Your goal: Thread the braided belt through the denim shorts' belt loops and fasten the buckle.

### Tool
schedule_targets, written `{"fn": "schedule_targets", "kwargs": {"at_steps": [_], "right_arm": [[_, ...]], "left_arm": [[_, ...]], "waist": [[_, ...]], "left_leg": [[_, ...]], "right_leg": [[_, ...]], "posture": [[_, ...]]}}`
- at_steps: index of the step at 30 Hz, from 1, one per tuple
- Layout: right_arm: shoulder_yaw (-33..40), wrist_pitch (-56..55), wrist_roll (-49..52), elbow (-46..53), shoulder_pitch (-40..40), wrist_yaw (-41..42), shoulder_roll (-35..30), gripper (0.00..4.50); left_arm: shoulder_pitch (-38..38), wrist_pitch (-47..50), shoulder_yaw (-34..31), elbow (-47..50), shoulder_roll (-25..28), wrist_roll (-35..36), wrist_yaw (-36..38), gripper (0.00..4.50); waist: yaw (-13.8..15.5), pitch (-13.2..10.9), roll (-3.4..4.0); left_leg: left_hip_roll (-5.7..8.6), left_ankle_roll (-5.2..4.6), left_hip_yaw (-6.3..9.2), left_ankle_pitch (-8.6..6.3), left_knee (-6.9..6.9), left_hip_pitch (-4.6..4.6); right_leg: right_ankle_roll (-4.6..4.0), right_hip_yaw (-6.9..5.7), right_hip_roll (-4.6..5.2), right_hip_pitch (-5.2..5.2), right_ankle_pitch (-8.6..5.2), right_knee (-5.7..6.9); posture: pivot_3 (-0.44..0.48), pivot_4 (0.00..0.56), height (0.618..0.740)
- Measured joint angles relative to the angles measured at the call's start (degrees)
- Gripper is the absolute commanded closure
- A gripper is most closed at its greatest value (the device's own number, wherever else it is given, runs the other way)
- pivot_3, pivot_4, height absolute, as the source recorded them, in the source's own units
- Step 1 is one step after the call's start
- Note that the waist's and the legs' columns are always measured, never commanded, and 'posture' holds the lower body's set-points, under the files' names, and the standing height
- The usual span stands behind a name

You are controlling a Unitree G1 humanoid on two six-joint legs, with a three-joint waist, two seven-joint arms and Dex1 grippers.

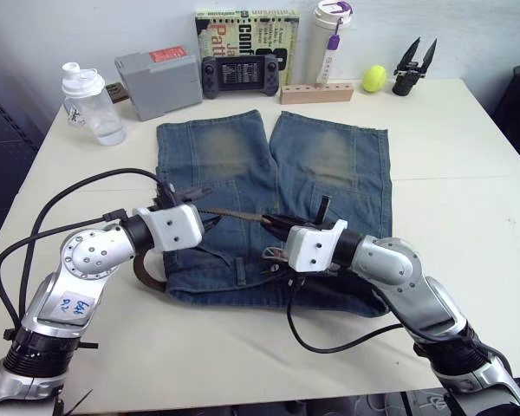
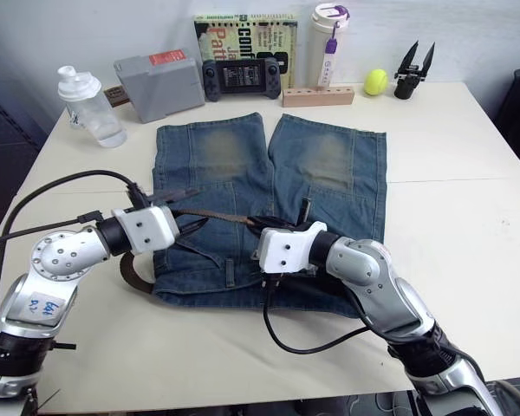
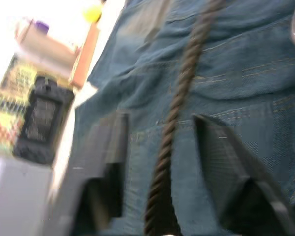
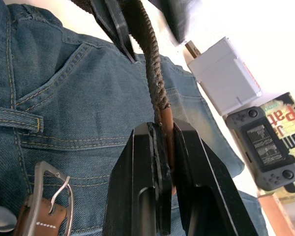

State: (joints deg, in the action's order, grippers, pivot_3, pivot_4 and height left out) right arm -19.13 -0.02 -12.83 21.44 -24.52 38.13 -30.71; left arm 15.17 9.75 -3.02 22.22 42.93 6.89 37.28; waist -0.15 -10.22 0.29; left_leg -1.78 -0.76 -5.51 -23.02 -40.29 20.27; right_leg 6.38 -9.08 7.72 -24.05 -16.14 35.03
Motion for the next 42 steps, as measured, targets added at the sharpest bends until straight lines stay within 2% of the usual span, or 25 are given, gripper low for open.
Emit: {"fn": "schedule_targets", "kwargs": {"at_steps": [1, 2, 4, 5, 7, 8, 9, 10, 11, 12, 14, 15, 18, 20, 22, 23, 24, 27, 33, 42], "right_arm": [[0.01, -0.70, -0.39, -0.30, 0.04, -0.14, -0.11, 4.50], [0.05, -2.37, -1.35, -1.70, 0.06, -0.45, -0.36, 4.50], [0.02, -2.79, -1.66, -2.17, 0.02, -0.55, -0.40, 4.50], [0.00, -4.20, -2.07, -3.03, -0.11, -0.79, -0.48, 4.50], [0.07, -5.70, -2.91, -4.21, -0.12, -1.18, -0.60, 4.50], [0.06, -6.22, -3.16, -4.59, -0.14, -1.25, -0.60, 4.50], [0.09, -7.13, -3.51, -5.33, -0.16, -1.39, -0.63, 4.50], [0.04, -7.65, -3.84, -5.69, -0.30, -1.44, -0.57, 4.50], [0.05, -8.78, -4.32, -6.19, -0.46, -1.72, -0.57, 4.50], [0.08, -9.11, -4.53, -6.28, -0.47, -1.84, -0.59, 4.50], [0.07, -11.26, -5.31, -6.90, -0.88, -2.39, -0.55, 4.50], [0.07, -12.76, -5.79, -7.37, -1.04, -2.79, -0.56, 4.50], [0.07, -16.41, -7.07, -8.36, -0.99, -4.03, -0.60, 4.50], [0.09, -18.67, -8.06, -8.69, -0.96, -4.99, -0.71, 4.50], [0.11, -22.13, -9.72, -9.69, -0.84, -6.61, -1.10, 4.50], [0.11, -22.72, -10.08, -10.00, -0.83, -6.89, -1.16, 4.50], [0.10, -24.65, -11.39, -10.89, -0.68, -7.79, -1.58, 4.50], [0.09, -27.34, -12.72, -12.29, -0.02, -9.17, -1.85, 4.50], [0.10, -28.97, -13.14, -12.79, 0.31, -10.00, -1.56, 4.50], [0.10, -29.99, -13.47, -12.53, 0.29, -10.08, -0.98, 4.50]], "left_arm": [[-0.99, 3.43, -1.92, 1.49, -0.19, 3.64, 0.53, 1.71], [-3.24, 13.12, -7.87, 5.03, -0.18, 14.39, 1.75, 1.71], [-3.79, 16.72, -10.30, 6.28, -0.12, 18.69, 1.81, 1.71], [-5.86, 23.41, -15.28, 8.05, -0.16, 28.44, 1.08, 1.71], [-8.07, 30.53, -20.92, 8.76, -0.29, 40.83, -1.05, 1.71], [-9.11, 32.46, -22.68, 8.77, -0.32, 45.43, -2.18, 1.71], [-11.50, 36.22, -25.91, 8.92, -0.43, 55.78, -4.85, 1.71], [-13.02, 37.26, -27.24, 9.06, -0.71, 61.29, -6.54, 1.71], [-16.36, 37.94, -28.67, 9.54, -2.02, 70.92, -10.90, 1.71], [-17.80, 38.12, -28.62, 9.76, -2.84, 74.24, -12.74, 1.71], [-22.45, 37.46, -26.46, 10.83, -5.44, 85.30, -22.17, 1.71], [-24.39, 36.10, -23.30, 11.39, -6.90, 90.79, -28.62, 1.71], [-25.29, 31.20, -16.08, 13.06, -11.12, 99.65, -42.36, 1.71], [-24.20, 27.73, -13.21, 13.93, -13.86, 102.63, -49.04, 1.71], [-20.65, 20.66, -10.29, 14.80, -21.51, 104.53, -59.22, 1.71], [-20.18, 19.43, -9.79, 15.07, -22.74, 104.71, -60.80, 1.71], [-19.43, 16.07, -8.52, 16.07, -25.95, 105.33, -65.56, 1.71], [-19.65, 12.51, -8.29, 17.77, -29.42, 105.44, -70.09, 1.71], [-24.48, 13.20, -8.53, 17.59, -29.90, 105.49, -70.98, 1.71], [-24.79, 21.08, -9.78, 10.64, -27.55, 105.48, -64.04, 1.71]], "waist": [[-0.06, 0.00, 0.00], [-0.11, 0.00, 0.00], [-0.10, 0.00, 0.00], [-0.13, 0.01, -0.01], [-0.15, 0.01, -0.01], [-0.17, 0.01, -0.01], [-0.08, 0.00, -0.01], [-0.08, 0.00, -0.01], [-0.14, 0.01, 0.00], [-0.13, 0.00, 0.00], [-0.03, 0.00, 0.00], [0.08, 0.00, 0.00], [0.22, 0.00, 0.00], [0.18, 0.01, 0.00], [0.11, 0.01, -0.01], [0.09, 0.02, -0.02], [-0.01, 0.04, -0.06], [-0.05, 0.05, -0.06], [0.12, 0.05, -0.04], [0.18, 0.05, -0.04]], "left_leg": [[-0.03, 0.00, 0.13, 0.00, 0.00, 0.00], [-0.05, 0.00, 0.26, 0.00, -0.02, -0.03], [-0.04, 0.00, 0.28, 0.00, -0.03, -0.03], [-0.07, 0.00, 0.37, 0.00, -0.04, -0.06], [-0.11, 0.00, 0.42, 0.00, -0.05, -0.07], [-0.15, 0.00, 0.46, 0.00, -0.07, -0.07], [-0.24, 0.00, 0.58, 0.00, -0.13, -0.07], [-0.22, -0.01, 0.63, -0.01, -0.17, -0.07], [-0.17, -0.04, 0.77, -0.02, -0.23, -0.09], [-0.11, -0.05, 0.84, -0.03, -0.25, -0.13], [-0.03, -0.07, 1.19, -0.04, -0.46, -0.09], [0.03, -0.07, 1.40, -0.04, -0.56, -0.06], [0.12, -0.08, 1.83, -0.04, -0.76, -0.03], [0.13, -0.08, 1.88, -0.05, -0.76, -0.10], [0.13, -0.08, 1.91, -0.05, -0.78, -0.14], [0.13, -0.08, 1.91, -0.04, -0.77, -0.14], [0.14, -0.08, 1.89, -0.05, -0.74, -0.15], [0.12, -0.07, 1.87, -0.05, -0.72, -0.14], [0.09, -0.06, 1.87, -0.04, -0.75, -0.14], [0.08, -0.05, 1.88, -0.04, -0.75, -0.14]], "right_leg": [[-0.01, 0.02, 0.02, 0.00, -0.01, 0.00], [-0.05, 0.02, 0.02, 0.00, -0.03, 0.04], [-0.06, 0.03, 0.03, 0.00, -0.03, 0.04], [-0.06, 0.06, 0.05, 0.01, -0.03, 0.09], [-0.06, 0.06, 0.09, 0.03, -0.04, 0.08], [-0.07, 0.06, 0.12, 0.03, -0.04, 0.09], [-0.07, 0.01, 0.20, 0.09, -0.04, 0.11], [-0.07, -0.01, 0.21, 0.15, -0.04, 0.09], [-0.07, 0.03, 0.33, 0.27, -0.04, 0.07], [-0.07, 0.06, 0.39, 0.36, -0.04, 0.08], [-0.08, 0.10, 0.43, 0.56, -0.04, 0.08], [-0.08, 0.14, 0.42, 0.66, -0.04, 0.09], [-0.08, 0.41, 0.31, 0.92, -0.05, 0.04], [-0.08, 0.61, 0.05, 1.04, -0.05, -0.10], [-0.08, 1.01, -0.21, 1.13, -0.05, -0.18], [-0.08, 1.06, -0.24, 1.13, -0.05, -0.19], [-0.07, 1.23, -0.31, 1.13, -0.05, -0.23], [-0.07, 1.28, -0.46, 1.13, -0.05, -0.34], [-0.08, 1.36, -0.63, 1.18, -0.05, -0.49], [-0.09, 1.42, -0.78, 1.25, -0.06, -0.61]], "posture": [[0.000, 0.150, 0.731], [0.000, 0.150, 0.731], [0.000, 0.150, 0.731], [0.000, 0.150, 0.731], [0.000, 0.150, 0.731], [0.000, 0.150, 0.731], [0.000, 0.150, 0.731], [0.000, 0.150, 0.731], [0.000, 0.150, 0.731], [0.000, 0.150, 0.731], [0.000, 0.150, 0.731], [0.000, 0.150, 0.731], [0.000, 0.150, 0.731], [0.000, 0.150, 0.731], [0.000, 0.150, 0.731], [0.000, 0.150, 0.731], [0.000, 0.150, 0.731], [0.000, 0.150, 0.731], [0.000, 0.150, 0.731], [0.000, 0.150, 0.731]]}}
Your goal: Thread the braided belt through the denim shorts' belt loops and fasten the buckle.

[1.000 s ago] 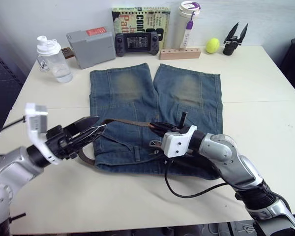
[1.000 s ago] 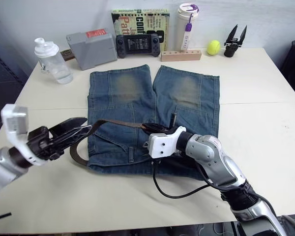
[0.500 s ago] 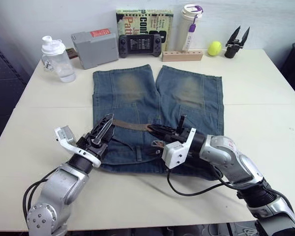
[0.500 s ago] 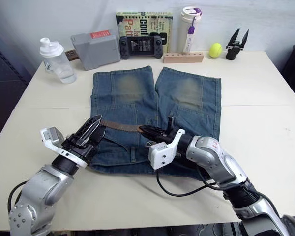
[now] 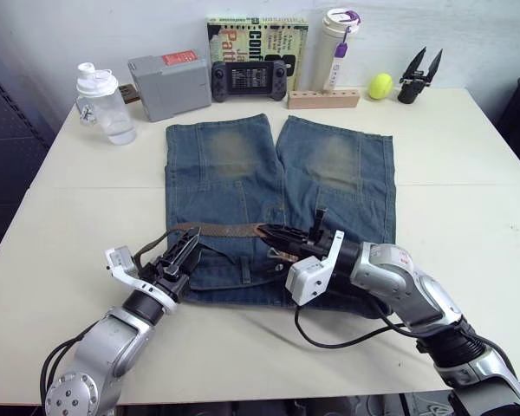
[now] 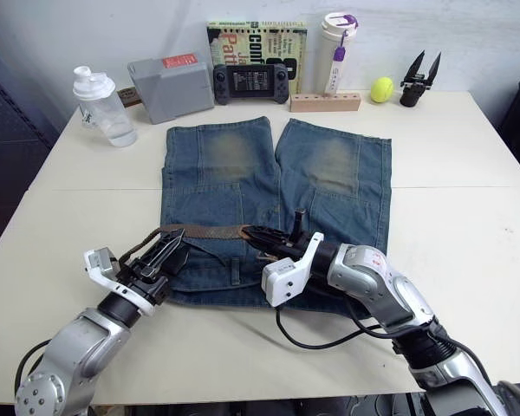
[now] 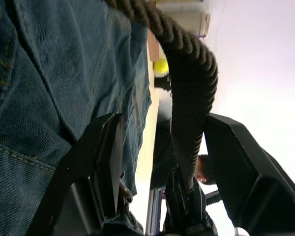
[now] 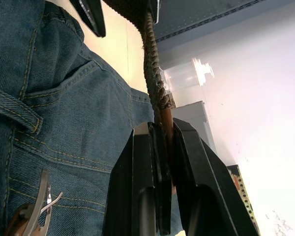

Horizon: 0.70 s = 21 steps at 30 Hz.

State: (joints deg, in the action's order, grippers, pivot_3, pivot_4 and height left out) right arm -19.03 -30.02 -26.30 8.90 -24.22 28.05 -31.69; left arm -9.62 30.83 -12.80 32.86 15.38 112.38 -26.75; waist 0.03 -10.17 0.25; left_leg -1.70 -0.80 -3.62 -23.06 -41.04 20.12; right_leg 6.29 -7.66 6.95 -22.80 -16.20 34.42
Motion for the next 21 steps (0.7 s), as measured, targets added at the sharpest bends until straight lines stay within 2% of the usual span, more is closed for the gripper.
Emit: {"fn": "schedule_targets", "kwargs": {"at_steps": [11, 19, 21], "right_arm": [[-0.01, 0.27, -1.09, 0.00, 0.10, -0.04, 0.51, 4.50], [-0.01, 1.01, -1.07, 0.08, 0.60, -0.02, 0.99, 4.50], [0.01, 1.48, -1.06, 0.08, 0.78, -0.01, 1.08, 4.50]], "left_arm": [[2.35, 4.98, -1.15, -2.83, -0.27, -0.01, 4.96, 1.71], [5.48, 3.13, 3.04, 1.37, -1.94, -0.01, 0.61, 1.71], [6.83, 1.33, 4.63, 2.79, -3.35, 0.00, -3.08, 1.71]], "waist": [[-0.06, 0.00, 0.01], [-0.09, 0.00, 0.01], [-0.04, -0.01, 0.02]], "left_leg": [[-0.06, 0.03, 0.00, -0.01, 0.02, 0.01], [-0.06, 0.03, 0.02, -0.01, 0.03, 0.01], [-0.08, 0.03, 0.03, -0.01, 0.05, 0.01]], "right_leg": [[0.00, 0.05, -0.08, 0.00, 0.00, -0.06], [0.00, 0.10, -0.08, 0.01, 0.00, -0.08], [0.00, 0.10, -0.08, 0.01, 0.00, -0.10]], "posture": [[0.000, 0.150, 0.731], [0.000, 0.150, 0.731], [0.000, 0.150, 0.731]]}}
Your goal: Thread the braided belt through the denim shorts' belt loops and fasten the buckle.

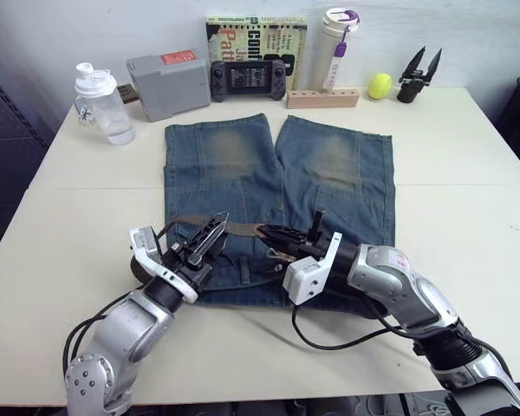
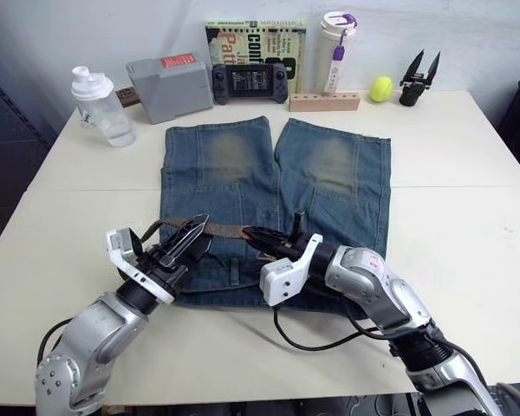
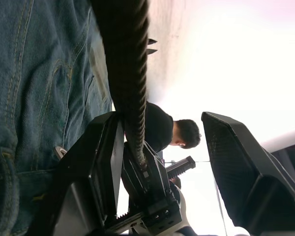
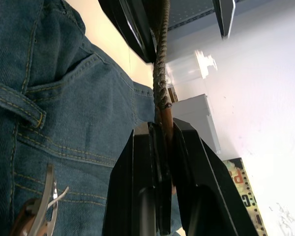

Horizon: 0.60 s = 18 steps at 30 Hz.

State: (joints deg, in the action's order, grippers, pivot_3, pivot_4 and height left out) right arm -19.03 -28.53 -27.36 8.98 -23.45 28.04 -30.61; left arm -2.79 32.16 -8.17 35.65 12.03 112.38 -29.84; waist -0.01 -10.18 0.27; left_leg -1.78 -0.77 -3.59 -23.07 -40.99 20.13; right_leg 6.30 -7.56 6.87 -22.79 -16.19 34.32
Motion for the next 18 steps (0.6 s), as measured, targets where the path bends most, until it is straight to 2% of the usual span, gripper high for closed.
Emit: {"fn": "schedule_targets", "kwargs": {"at_steps": [3, 10, 13, 15, 16, 17, 18], "right_arm": [[0.14, 0.61, 0.00, 0.13, 0.02, -0.01, 0.27, 4.50], [0.31, 0.94, 0.00, 0.31, 0.02, 0.01, 0.26, 4.50], [0.30, 0.91, 0.00, 0.45, 0.02, 0.02, 0.26, 4.50], [0.30, 0.91, 0.00, 0.45, 0.02, 0.04, 0.25, 4.50], [0.29, 0.91, 0.00, 0.47, 0.02, 0.04, 0.25, 4.50], [0.30, 0.91, 0.00, 0.49, 0.02, 0.04, 0.25, 4.50], [0.30, 0.92, 0.00, 0.62, 0.02, 0.04, 0.25, 4.50]], "left_arm": [[5.16, -3.44, 1.72, 0.00, -1.77, 0.00, -6.66, 1.71], [6.68, -6.92, 3.50, 0.33, -3.51, 0.00, -13.56, 1.71], [6.71, -8.05, 3.62, 0.85, -3.81, 0.01, -15.72, 2.35], [6.24, -9.15, 3.53, 0.86, -3.86, 0.00, -17.55, 3.16], [6.09, -9.39, 3.50, 0.87, -3.80, 0.01, -18.17, 3.74], [6.02, -9.47, 3.50, 0.87, -3.80, 0.00, -18.29, 4.01], [5.68, -9.67, 3.51, 0.96, -3.79, 0.06, -18.71, 4.48]], "waist": [[0.09, 0.00, 0.00], [0.09, 0.00, 0.00], [0.08, 0.00, 0.00], [0.07, 0.00, 0.00], [0.09, 0.00, 0.00], [0.09, 0.00, 0.00], [0.07, 0.00, 0.00]], "left_leg": [[0.02, 0.00, 0.01, 0.00, -0.03, 0.00], [-0.01, 0.01, 0.04, 0.00, 0.01, 0.01], [-0.01, 0.01, 0.04, 0.00, 0.02, 0.01], [-0.02, 0.01, 0.05, 0.00, 0.02, 0.01], [-0.01, 0.01, 0.05, 0.00, 0.02, 0.01], [-0.01, 0.01, 0.05, 0.00, 0.02, 0.01], [-0.01, 0.01, 0.05, 0.00, 0.02, 0.01]], "right_leg": [[0.00, -0.01, 0.00, 0.04, 0.00, -0.01], [0.01, -0.03, -0.03, 0.05, 0.01, -0.11], [0.01, -0.03, -0.03, 0.07, 0.01, -0.14], [0.01, -0.04, -0.04, 0.07, 0.01, -0.14], [0.01, -0.04, -0.04, 0.07, 0.01, -0.14], [0.01, -0.04, -0.04, 0.07, 0.01, -0.14], [0.01, -0.04, -0.04, 0.07, 0.01, -0.15]], "posture": [[0.000, 0.150, 0.731], [0.000, 0.150, 0.731], [0.000, 0.150, 0.731], [0.000, 0.150, 0.731], [0.000, 0.150, 0.731], [0.000, 0.150, 0.731], [0.000, 0.150, 0.731]]}}
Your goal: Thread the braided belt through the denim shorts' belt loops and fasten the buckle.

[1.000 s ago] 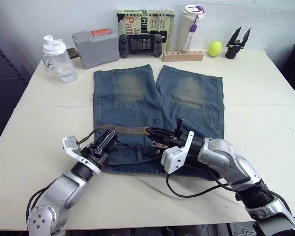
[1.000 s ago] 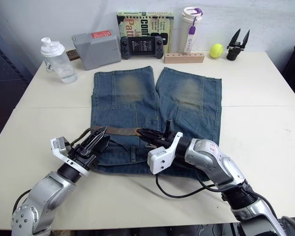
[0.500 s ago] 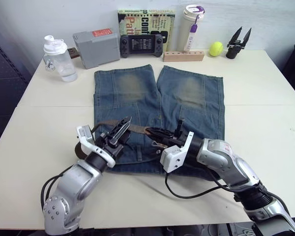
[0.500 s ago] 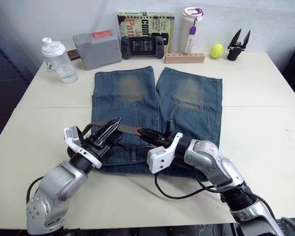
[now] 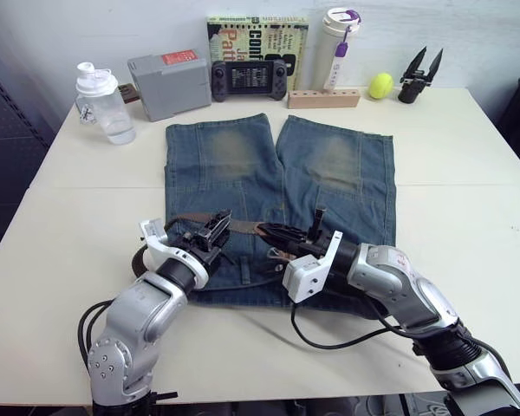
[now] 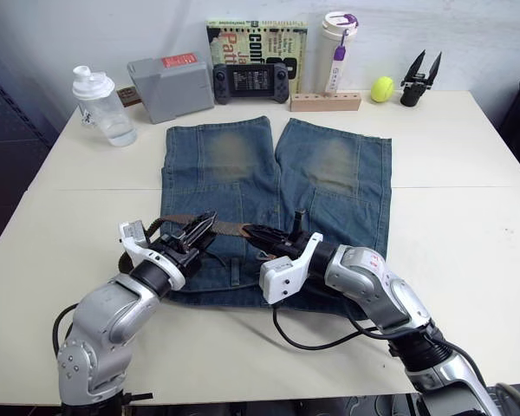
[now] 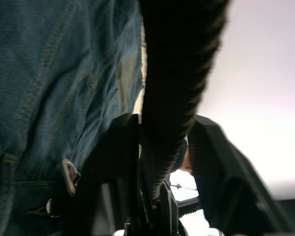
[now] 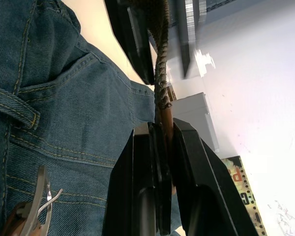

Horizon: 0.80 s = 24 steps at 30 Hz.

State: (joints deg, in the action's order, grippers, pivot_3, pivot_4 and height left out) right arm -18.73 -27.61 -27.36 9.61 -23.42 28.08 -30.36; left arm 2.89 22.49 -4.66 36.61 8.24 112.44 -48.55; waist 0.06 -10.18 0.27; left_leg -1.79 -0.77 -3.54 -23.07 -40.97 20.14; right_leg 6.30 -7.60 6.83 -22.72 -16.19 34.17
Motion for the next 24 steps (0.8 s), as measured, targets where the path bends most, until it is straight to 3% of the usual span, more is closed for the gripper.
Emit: {"fn": "schedule_targets", "kwargs": {"at_steps": [13, 18, 23, 24], "right_arm": [[-0.39, 0.18, 0.11, 0.62, 0.09, 0.50, 0.01, 4.50], [-0.40, 5.15, 5.42, 3.29, 1.80, 4.41, 0.62, 2.50], [1.92, 12.37, 10.88, 3.98, 2.66, 5.58, 2.09, 0.17], [2.38, 14.27, 12.40, 4.30, 2.87, 6.16, 2.17, 0.05]], "left_arm": [[-1.97, 0.30, -0.53, 0.73, 0.07, 0.46, 0.92, 4.48], [-3.41, 2.19, -1.14, 0.28, 0.43, 0.60, 4.07, 4.50], [-3.96, 3.01, -4.63, -1.48, 1.64, 0.45, 7.12, 4.50], [-4.12, 3.12, -4.91, -1.50, 2.07, 0.45, 7.51, 4.50]], "waist": [[0.01, 0.00, 0.01], [0.04, -0.02, 0.02], [0.08, -0.03, 0.05], [0.09, -0.03, 0.06]], "left_leg": [[0.00, 0.00, 0.01, 0.00, 0.01, 0.00], [-0.01, 0.00, 0.02, 0.00, 0.01, 0.01], [-0.02, 0.00, 0.02, 0.00, 0.04, 0.02], [-0.02, 0.00, 0.02, 0.00, 0.03, 0.02]], "right_leg": [[0.00, -0.01, 0.00, 0.01, 0.00, -0.03], [0.00, -0.02, -0.02, 0.03, 0.00, -0.06], [0.00, -0.03, -0.05, 0.03, 0.00, -0.10], [0.00, -0.03, -0.05, 0.04, 0.00, -0.10]], "posture": [[0.000, 0.150, 0.731], [0.000, 0.150, 0.731], [0.000, 0.150, 0.731], [0.000, 0.150, 0.731]]}}
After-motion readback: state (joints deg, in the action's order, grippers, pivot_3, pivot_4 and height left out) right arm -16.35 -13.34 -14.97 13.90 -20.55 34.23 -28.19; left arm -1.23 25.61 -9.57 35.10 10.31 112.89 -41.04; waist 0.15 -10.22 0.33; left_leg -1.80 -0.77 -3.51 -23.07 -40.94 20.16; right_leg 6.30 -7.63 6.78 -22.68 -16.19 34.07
